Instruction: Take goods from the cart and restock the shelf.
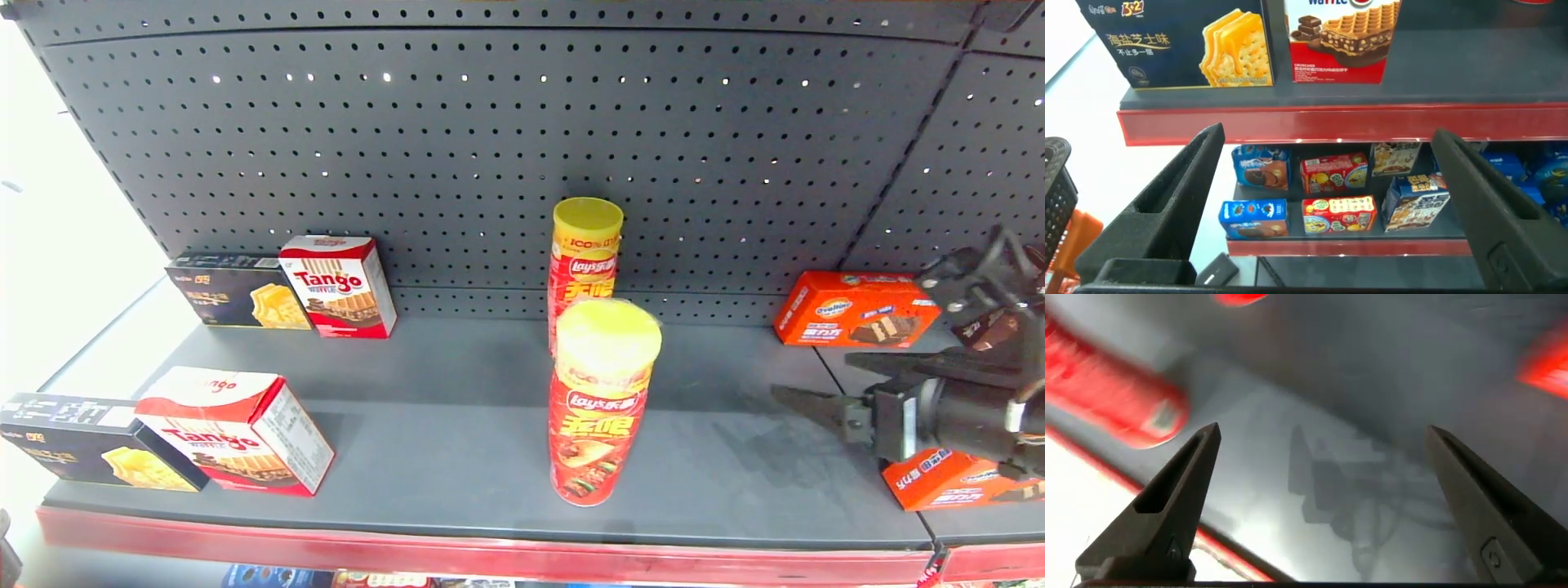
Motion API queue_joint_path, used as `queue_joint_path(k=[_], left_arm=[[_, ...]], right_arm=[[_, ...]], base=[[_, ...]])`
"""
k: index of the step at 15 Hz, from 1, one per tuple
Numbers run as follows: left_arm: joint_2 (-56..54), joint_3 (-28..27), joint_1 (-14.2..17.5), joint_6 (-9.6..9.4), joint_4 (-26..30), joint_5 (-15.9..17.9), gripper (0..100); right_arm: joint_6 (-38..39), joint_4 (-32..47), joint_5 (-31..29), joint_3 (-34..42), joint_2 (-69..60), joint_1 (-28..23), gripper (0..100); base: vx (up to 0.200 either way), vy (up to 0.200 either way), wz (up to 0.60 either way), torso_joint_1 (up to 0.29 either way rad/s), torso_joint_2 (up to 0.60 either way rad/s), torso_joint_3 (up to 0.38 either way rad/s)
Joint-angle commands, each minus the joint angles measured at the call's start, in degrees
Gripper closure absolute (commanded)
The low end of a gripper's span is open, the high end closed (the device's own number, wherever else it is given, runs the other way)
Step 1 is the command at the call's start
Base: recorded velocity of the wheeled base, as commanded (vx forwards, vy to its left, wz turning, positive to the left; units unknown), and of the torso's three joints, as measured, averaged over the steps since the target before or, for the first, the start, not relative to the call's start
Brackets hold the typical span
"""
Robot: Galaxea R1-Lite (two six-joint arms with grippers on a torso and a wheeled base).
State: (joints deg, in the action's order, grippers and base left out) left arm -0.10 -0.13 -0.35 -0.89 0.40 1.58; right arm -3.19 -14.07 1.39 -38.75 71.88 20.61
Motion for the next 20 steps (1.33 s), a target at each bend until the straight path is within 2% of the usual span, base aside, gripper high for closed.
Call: queue_joint_path(k=[1,3,6,8,9,10,12,13,14,16,20], left_arm=[[0.1,0.0,0.0,0.01,-0.1,0.1,0],[0.1,0.0,0.0,-0.08,-0.1,0.1,0],[0.1,0.0,0.0,-0.08,-0.1,0.1,0],[0.1,0.0,0.0,-0.16,-0.1,0.0,0],[0.1,0.0,0.0,-0.16,-0.1,0.0,0],[0.1,0.0,0.0,-0.16,-0.1,0.1,0],[0.1,0.0,0.0,-0.25,-0.1,0.2,0],[0.1,0.0,0.0,-0.25,-0.1,0.2,0],[0.1,0.0,0.0,-0.25,-0.1,0.2,0],[0.1,0.0,0.0,-0.34,-0.1,0.3,0],[0.1,0.0,0.0,0.01,-0.1,0.0,0]], right_arm=[[-0.1,0.5,0.0,7.2,-20.5,-15.4,0],[-0.3,0.3,-1.2,16.0,-35.1,-20.6,0],[-0.6,2.1,-2.3,26.7,-53.7,-21.8,0],[-0.5,8.2,-3.3,32.9,-67.2,-22.6,0],[-0.6,8.4,-3.6,33.0,-67.6,-22.5,0],[-0.3,7.2,-7.7,38.7,-70.3,-21.0,0],[0.4,10.6,-7.5,38.8,-71.5,-20.6,0],[0.5,10.3,-1.5,38.8,-71.6,-20.6,0],[0.1,14.4,2.4,38.7,-71.5,-20.6,0],[3.6,14.7,0.4,38.6,-71.5,-20.7,0],[3.7,14.6,-0.2,38.6,-71.6,-20.7,0]], base=[[0.0,0.0,0.0,0.0,0.0,0.0],[0.0,0.0,0.0,0.0,0.0,0.0],[0.0,0.0,0.0,0.0,0.0,0.0],[0.0,0.0,0.0,0.0,0.0,0.0],[0.0,0.0,0.0,0.0,0.0,0.0],[0.0,0.0,0.0,0.0,0.0,0.0],[0.0,0.0,0.0,0.0,0.0,0.0],[0.0,0.0,0.0,0.0,0.0,0.0],[0.0,0.0,0.0,0.0,0.0,0.0],[0.0,0.0,0.0,0.0,0.0,0.0],[0.0,0.0,0.0,0.0,0.0,0.0]])
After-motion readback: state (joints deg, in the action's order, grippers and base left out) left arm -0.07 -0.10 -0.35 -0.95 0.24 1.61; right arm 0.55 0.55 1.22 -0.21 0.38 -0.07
